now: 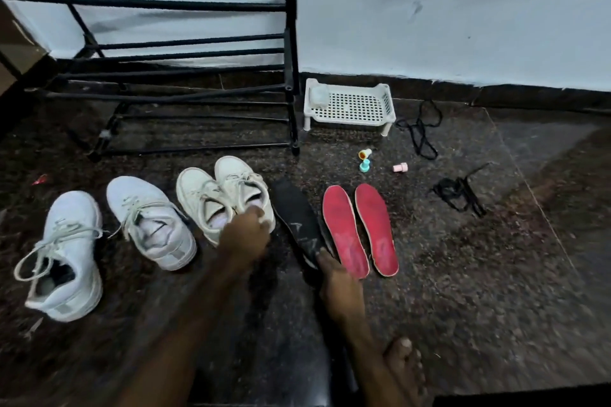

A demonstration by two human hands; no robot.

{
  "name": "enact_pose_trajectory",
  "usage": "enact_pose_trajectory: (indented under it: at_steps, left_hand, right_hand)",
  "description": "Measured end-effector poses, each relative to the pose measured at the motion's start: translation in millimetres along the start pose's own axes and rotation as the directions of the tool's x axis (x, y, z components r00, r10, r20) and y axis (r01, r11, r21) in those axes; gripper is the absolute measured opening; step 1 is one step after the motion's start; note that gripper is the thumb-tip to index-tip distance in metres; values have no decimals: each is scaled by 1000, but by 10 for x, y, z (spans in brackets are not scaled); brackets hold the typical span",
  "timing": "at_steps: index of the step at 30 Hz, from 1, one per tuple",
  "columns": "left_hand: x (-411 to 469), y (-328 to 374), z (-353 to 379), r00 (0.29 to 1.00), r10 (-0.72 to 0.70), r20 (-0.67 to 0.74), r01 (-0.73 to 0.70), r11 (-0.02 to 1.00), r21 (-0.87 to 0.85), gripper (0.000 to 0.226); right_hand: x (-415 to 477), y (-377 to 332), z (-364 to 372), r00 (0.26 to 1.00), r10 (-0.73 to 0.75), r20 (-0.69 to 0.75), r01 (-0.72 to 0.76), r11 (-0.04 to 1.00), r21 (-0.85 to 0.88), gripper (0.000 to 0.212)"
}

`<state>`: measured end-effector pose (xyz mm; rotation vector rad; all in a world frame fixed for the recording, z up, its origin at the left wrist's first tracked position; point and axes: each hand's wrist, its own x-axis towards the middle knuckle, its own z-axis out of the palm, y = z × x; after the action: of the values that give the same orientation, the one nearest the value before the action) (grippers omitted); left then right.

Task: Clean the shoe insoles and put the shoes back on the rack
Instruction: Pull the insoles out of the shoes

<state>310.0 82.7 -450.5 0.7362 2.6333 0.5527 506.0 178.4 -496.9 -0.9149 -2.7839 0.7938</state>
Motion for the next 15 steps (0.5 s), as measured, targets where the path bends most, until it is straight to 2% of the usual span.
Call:
enact_pose_trajectory:
  at_steps: [2,4,5,7,9,10,11,13,15]
  left_hand:
    - [-23,109,440,982,-39,187,38,999,11,48]
    - [-51,118,758,977,-89,191,98,995,-37,42]
    - [-34,108,893,979,-109,170,128,986,-105,42]
    - [30,114,1089,978,-148,151,177,963,-204,41]
    - [81,198,1147,976,-182,117,205,952,-228,41]
    - [99,259,1131,975,-186,121,209,951,-228,41]
    - [107,328,1112,977,-176,124,200,953,-227,40]
    - [152,399,1174,981,-153,120,176,961,-214,36]
    - [147,437,1276,981,-147,129,176,951,-253,33]
  right_hand:
    - [-111,124,144,985,99,144,-94,995,-41,60]
    - [-165,196,111,978,120,171,-122,993,1,51]
    - [-141,230,26,982,131,134,-138,990,42,44]
    - [0,373,-191,984,171,-53,-164,979,118,40]
    - [233,613,-411,934,243,-261,-200,963,179,45]
    - [372,719,-483,914,289,-283,-242,951,192,53]
    - [511,789,-540,910,352,-221,-318,932,174,65]
    - [738,828,-519,898,440,15,-441,897,36,86]
    - [857,796,-403,899,417,134,-417,909,-31,90]
